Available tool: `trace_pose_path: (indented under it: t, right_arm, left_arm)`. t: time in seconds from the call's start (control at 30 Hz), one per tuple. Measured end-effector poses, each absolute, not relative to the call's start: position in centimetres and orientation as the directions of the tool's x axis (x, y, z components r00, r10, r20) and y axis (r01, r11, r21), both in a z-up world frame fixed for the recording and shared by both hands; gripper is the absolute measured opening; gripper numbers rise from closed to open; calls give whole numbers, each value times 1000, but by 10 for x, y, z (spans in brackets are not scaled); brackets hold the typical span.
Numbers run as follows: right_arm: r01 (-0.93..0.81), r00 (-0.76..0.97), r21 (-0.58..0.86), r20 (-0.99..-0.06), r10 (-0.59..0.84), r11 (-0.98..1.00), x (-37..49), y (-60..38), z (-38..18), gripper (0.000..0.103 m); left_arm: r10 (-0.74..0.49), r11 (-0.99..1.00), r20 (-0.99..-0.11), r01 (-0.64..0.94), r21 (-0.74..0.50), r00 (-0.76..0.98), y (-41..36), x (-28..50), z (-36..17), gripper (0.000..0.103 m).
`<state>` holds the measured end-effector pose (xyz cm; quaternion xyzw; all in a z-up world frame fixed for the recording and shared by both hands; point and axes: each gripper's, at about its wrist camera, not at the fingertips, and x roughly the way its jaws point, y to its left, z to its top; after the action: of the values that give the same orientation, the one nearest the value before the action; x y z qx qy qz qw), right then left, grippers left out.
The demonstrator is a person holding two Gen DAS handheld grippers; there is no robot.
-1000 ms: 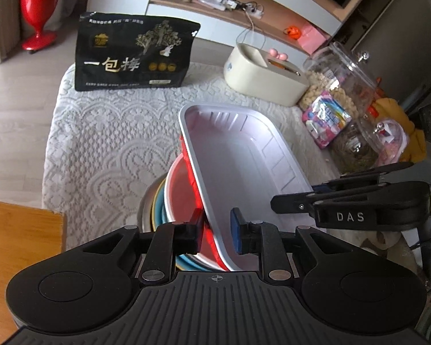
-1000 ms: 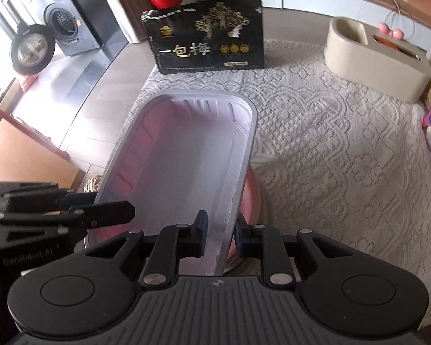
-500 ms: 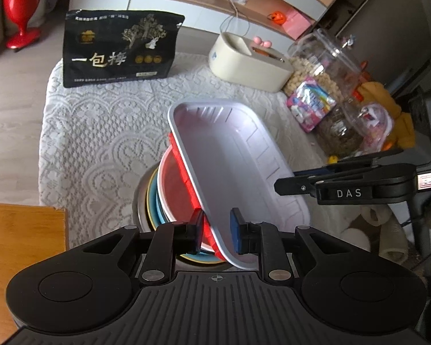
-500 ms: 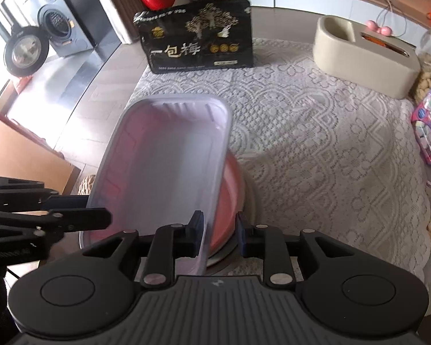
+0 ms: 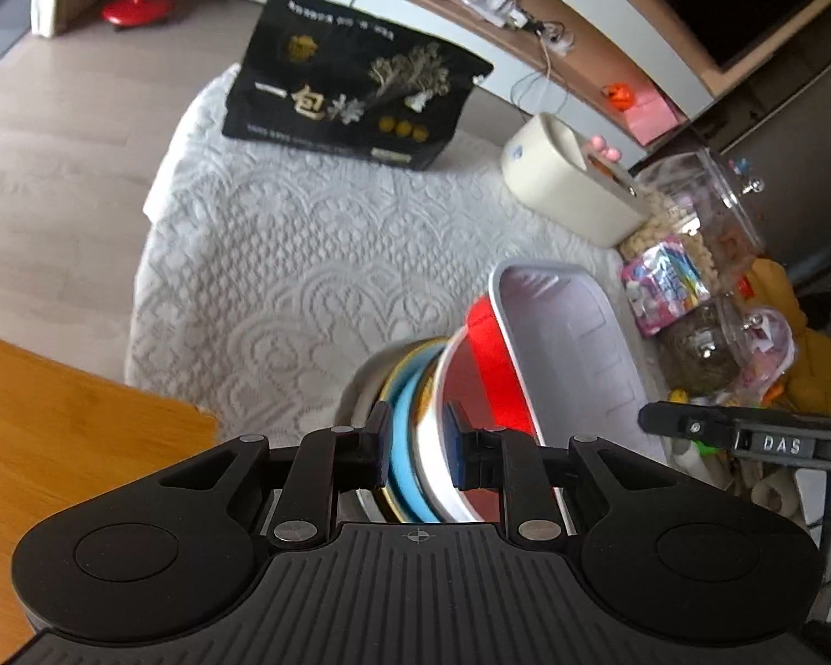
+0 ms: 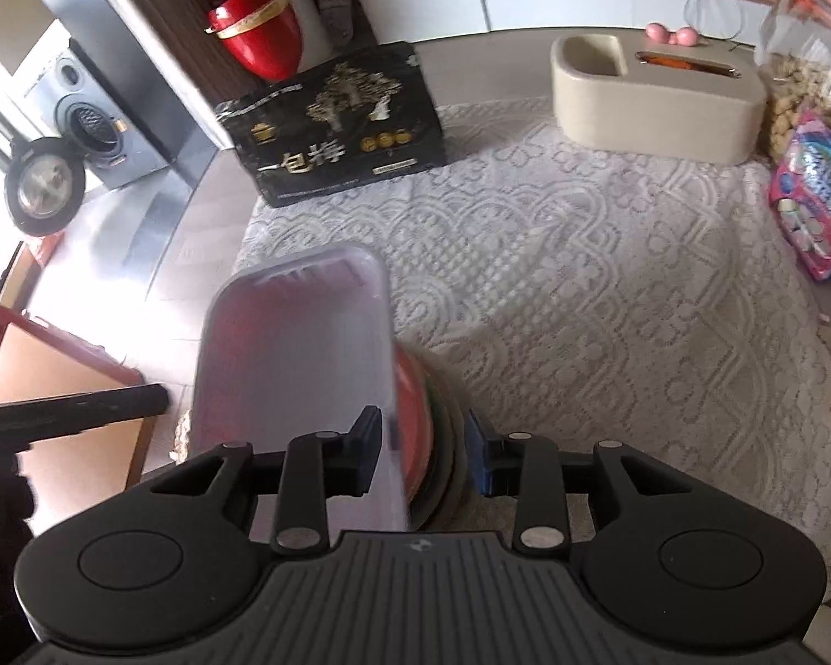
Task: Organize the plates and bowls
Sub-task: 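Lower the tray onto the white printed bowl and open the right tool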
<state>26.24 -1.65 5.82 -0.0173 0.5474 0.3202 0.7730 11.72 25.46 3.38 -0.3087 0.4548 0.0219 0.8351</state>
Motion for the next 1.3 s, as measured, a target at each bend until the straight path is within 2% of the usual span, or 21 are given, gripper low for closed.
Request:
trace_pose_path:
  t: [0.23,0.37,0.5,0.77,0.93,1.07,1.13,1.17,1.3]
  right_arm:
    - [-568,157,330,-855,493,754,245,2,60,33]
    - [-580,166,306,-863,478,755,240,9,61,34]
    - [-575,143,329,-861,488,749,241,9,60,34]
    - [-571,146,322,-865,479,755,236,10,59,34]
    - [-566,204,349,-818,537,747,222,-9,71,34]
    - [-589,333,315,-745,578,745,189,-35,83,34]
    - [-598,387,310,-696,605,739,166,-52,81,42]
    - [-595,401,320,-676,618,737,157,-60,78,51]
    - [-579,418,371,-629,655,726,114,-90,47,53]
  left_arm:
    - [-289,816,-742,-250,-522,605,239,113,45,21]
    - [-276,825,-745,-248,-507,607,235,111,48,19]
    - [-321,799,-724,-237,-553,610,237,109,49,19]
    - [-304,816,-736,-232,-529,605,229,107,52,19]
    - [-182,851,-705,-249,-461,685,217,87,72,19]
    - [-11,888,-604,-269,-372,797,182,44,84,20]
    - [31,914,-544,-244,-324,838,156,24,79,20]
    - [34,927,-526,-224,-302,850,141,15,75,20]
    - [40,957,-497,-176,-229,867,84,-22,47,18]
